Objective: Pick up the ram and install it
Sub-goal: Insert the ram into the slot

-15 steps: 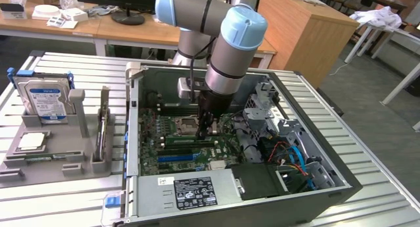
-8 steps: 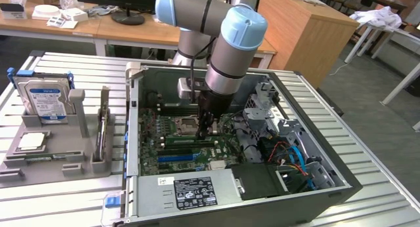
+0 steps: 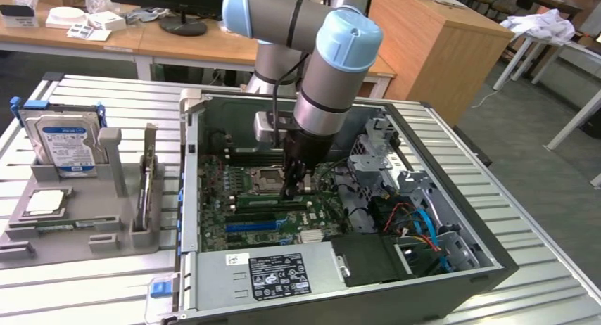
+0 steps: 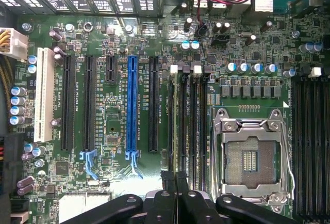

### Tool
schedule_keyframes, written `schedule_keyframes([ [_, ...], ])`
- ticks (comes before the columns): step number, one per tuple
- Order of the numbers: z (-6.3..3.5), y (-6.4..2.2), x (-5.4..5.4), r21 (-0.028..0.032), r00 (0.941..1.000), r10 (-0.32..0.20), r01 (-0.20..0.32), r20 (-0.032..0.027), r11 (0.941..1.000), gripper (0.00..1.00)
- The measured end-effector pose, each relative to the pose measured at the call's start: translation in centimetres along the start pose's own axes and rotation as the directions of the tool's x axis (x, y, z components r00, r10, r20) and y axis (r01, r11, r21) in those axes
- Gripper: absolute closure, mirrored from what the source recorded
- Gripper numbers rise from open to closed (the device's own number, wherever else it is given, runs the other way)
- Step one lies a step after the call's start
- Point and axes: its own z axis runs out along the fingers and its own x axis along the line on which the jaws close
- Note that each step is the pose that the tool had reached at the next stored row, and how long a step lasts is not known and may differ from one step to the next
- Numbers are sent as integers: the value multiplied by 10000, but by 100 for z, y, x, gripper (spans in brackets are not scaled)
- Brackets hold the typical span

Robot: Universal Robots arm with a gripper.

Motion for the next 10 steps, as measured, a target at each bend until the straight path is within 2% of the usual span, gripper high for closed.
schedule_keyframes([
  [10, 8, -6, 1, -2, 10000, -48, 48, -3, 10000, 89],
])
